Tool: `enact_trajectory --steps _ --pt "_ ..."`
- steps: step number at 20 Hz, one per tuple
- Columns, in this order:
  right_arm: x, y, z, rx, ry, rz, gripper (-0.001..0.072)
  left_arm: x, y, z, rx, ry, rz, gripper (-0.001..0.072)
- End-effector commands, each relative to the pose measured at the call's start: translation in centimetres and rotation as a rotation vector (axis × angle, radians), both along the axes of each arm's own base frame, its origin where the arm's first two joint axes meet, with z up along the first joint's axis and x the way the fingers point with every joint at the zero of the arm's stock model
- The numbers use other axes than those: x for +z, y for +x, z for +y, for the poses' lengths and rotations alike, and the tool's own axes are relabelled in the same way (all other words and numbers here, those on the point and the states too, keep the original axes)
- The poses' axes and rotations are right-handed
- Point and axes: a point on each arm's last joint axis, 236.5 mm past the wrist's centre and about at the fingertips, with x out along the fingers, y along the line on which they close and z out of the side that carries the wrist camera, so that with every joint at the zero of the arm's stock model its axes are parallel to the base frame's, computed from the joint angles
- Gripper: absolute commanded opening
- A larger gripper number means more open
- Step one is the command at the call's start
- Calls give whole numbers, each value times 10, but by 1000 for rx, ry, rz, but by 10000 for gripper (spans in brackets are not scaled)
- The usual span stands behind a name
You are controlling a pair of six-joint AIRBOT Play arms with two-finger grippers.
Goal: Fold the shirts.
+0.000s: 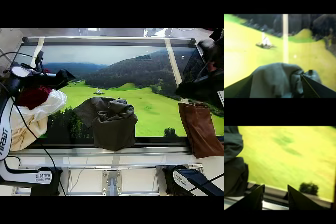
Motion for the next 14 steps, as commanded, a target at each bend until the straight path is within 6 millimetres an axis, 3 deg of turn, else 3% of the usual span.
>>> enact_trajectory --steps 1,4,6,7,8,9,12,14 --pt "-85 -25 64 -30 309 198 347 -58 -10 -6 -133 23 81 647" --pt "-143 -49 88 -54 349 281 350 -98 -10 -34 -211 53 97 645" --pt "-161 -58 109 -18 342 277 352 -113 -7 -48 -225 70 94 617" --pt "-164 -57 120 6 336 249 369 -117 -7 -56 -244 77 87 614" --pt "-163 -51 132 27 333 199 503 -119 -7 -64 -263 79 85 607" --pt "-159 -41 144 28 341 139 528 -121 -7 -71 -278 81 85 607" --pt "-157 -22 166 7 361 42 525 -135 -12 -84 -341 131 92 607" --pt "-175 -30 170 12 348 110 526 -144 -18 -85 -387 195 92 607"
